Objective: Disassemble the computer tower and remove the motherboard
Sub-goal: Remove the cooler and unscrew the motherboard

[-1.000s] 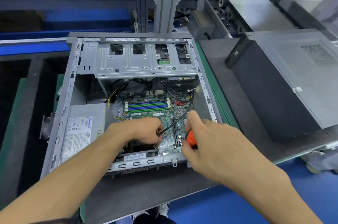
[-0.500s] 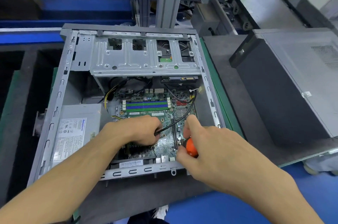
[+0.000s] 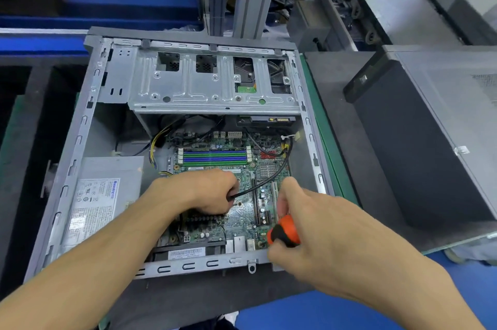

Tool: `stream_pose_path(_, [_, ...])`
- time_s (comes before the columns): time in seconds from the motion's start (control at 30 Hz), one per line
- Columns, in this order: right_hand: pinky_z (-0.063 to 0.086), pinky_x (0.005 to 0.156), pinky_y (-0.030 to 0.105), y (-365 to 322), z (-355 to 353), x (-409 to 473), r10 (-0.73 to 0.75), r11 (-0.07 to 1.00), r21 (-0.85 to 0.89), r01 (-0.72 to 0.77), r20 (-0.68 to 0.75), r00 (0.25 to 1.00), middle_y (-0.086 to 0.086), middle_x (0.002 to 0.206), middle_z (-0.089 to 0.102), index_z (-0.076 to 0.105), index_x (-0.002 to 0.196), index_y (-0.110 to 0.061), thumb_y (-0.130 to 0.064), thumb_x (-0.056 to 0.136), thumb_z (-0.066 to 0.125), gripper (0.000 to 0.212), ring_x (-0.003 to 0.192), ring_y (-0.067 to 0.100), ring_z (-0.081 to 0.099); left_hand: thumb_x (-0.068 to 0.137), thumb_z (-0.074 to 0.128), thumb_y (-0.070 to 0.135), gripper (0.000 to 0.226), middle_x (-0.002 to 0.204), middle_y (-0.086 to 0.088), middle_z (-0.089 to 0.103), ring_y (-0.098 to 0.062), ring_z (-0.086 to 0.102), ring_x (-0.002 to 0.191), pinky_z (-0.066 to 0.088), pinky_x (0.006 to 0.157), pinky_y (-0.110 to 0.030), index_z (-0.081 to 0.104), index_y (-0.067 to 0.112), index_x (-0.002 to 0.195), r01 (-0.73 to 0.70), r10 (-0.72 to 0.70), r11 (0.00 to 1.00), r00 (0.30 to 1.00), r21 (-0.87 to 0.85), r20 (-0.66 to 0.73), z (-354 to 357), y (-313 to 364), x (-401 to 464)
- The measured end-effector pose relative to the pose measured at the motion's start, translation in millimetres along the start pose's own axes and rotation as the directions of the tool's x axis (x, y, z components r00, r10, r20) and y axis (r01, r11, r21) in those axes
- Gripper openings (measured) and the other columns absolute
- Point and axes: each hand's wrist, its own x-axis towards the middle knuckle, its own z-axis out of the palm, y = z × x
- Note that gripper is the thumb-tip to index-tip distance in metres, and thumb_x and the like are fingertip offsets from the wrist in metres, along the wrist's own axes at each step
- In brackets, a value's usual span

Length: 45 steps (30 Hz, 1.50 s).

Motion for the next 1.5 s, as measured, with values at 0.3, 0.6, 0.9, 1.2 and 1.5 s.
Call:
stream_pose_path(0.3, [0.025, 0.049, 0.034, -2.0, 13.4, 4.8, 0.039, 0.974, -0.209, -0.088, -0.231, 0.972, -0.007, 0.067, 0.043, 0.023, 0.097, -0.025, -0.058, 0.101, 0.020, 0.033, 0.055, 0.017, 0.036, 0.092, 0.061, 0.024, 0.012, 0.077, 0.001, 0.052, -0.022, 0.046, 0.073, 0.039, 0.064, -0.031, 0.056, 0.015, 0.087, 0.001, -0.001, 1.000, 1.000, -0.022, 0.007, -2.1, -2.7, -0.5])
stream_pose_path(0.6, [0.034, 0.065, 0.039, 0.3, 17.8, 3.9, -0.056, 0.993, -0.113, 0.027, -0.256, 0.965, -0.005, 0.111, 0.049, 0.029, 0.118, -0.031, -0.057, 0.101, 0.036, 0.032, 0.075, 0.027, 0.049, 0.085, 0.074, 0.032, 0.020, 0.084, 0.003, 0.064, -0.015, 0.059, 0.071, 0.051, 0.065, -0.034, 0.055, 0.025, 0.088, 0.037, -0.033, 0.988, 0.999, -0.149, 0.032, -4.5, -10.9, 0.0])
stream_pose_path(0.9, [0.049, 0.072, 0.031, 8.3, 29.5, 2.4, -0.230, 0.918, 0.273, 0.287, -0.221, 0.948, -0.008, 0.097, 0.047, 0.031, 0.100, -0.036, -0.016, 0.079, 0.064, 0.044, 0.091, 0.008, 0.043, 0.077, 0.055, 0.036, 0.016, 0.084, 0.011, 0.063, -0.001, 0.056, 0.080, 0.044, 0.073, -0.019, 0.062, 0.024, 0.085, -0.405, 0.162, 0.855, 0.801, -0.323, -0.576, -10.2, 40.3, -39.5])
stream_pose_path(1.2, [0.047, 0.060, 0.019, 27.0, 35.2, 8.0, -0.313, 0.677, 0.651, 0.343, -0.167, 0.935, -0.021, 0.088, 0.064, 0.047, 0.106, -0.038, 0.002, 0.081, 0.063, 0.050, 0.068, 0.001, 0.054, 0.086, 0.062, 0.000, 0.025, 0.098, 0.007, 0.064, -0.022, 0.064, 0.089, 0.052, 0.079, -0.029, 0.068, 0.017, 0.104, -0.642, 0.341, 0.749, 0.584, -0.162, -0.737, -21.7, 85.6, -125.6])
stream_pose_path(1.5, [0.038, 0.078, 0.015, 34.8, 61.6, 17.9, -0.308, 0.769, 0.436, 0.469, -0.390, 0.868, -0.014, 0.100, 0.051, 0.046, 0.095, -0.046, -0.047, 0.077, 0.081, 0.039, 0.096, 0.001, 0.048, 0.091, 0.064, 0.034, 0.013, 0.082, 0.012, 0.052, -0.001, 0.050, 0.076, 0.036, 0.069, -0.016, 0.066, 0.023, 0.095, -0.275, 0.282, 0.955, 0.721, 0.112, -0.633, -18.9, 95.2, -125.3])
